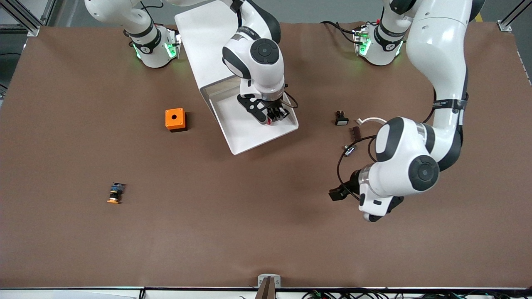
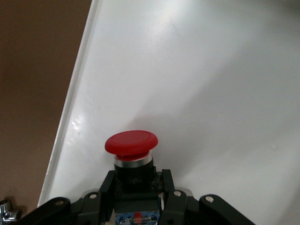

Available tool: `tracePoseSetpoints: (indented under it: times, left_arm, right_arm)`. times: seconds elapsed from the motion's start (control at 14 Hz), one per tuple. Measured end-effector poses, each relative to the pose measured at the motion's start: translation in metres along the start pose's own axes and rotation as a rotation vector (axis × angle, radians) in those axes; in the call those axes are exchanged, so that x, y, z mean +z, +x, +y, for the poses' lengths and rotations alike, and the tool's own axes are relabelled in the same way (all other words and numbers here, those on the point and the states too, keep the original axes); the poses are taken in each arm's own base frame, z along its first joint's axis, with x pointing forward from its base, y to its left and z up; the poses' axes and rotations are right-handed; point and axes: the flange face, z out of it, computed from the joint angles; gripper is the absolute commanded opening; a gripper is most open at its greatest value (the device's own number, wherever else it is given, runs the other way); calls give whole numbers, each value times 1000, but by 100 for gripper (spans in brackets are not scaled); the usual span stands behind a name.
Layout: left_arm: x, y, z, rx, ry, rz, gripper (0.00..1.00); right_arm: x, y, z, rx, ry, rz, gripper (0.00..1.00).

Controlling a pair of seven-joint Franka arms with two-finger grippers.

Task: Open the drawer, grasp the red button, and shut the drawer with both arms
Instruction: 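Lift the red button out with the right gripper while the left gripper withdraws, then carry the red button toward the yellow button while the left gripper pushes the drawer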

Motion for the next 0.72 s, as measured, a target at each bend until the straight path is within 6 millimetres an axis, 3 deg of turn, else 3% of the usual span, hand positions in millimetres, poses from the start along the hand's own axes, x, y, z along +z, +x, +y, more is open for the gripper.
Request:
tracePoseSetpoints:
  times: [0.14, 0.29, 0.5, 0.72]
  left_arm:
    - [9, -6, 6, 4, 8, 15, 99]
    - [16, -14, 12, -8, 18, 27, 99]
    - [28, -35, 26, -11, 32, 28, 99]
    - [43, -64, 45, -14, 45, 23, 99]
  right_arm:
    - [-22, 25, -5, -41, -42, 4, 0]
    - [-52, 73, -9, -118, -74, -2, 0]
    - [-87, 177, 3, -271, -84, -21, 0]
    - [-93, 284, 28, -361, -77, -35, 0]
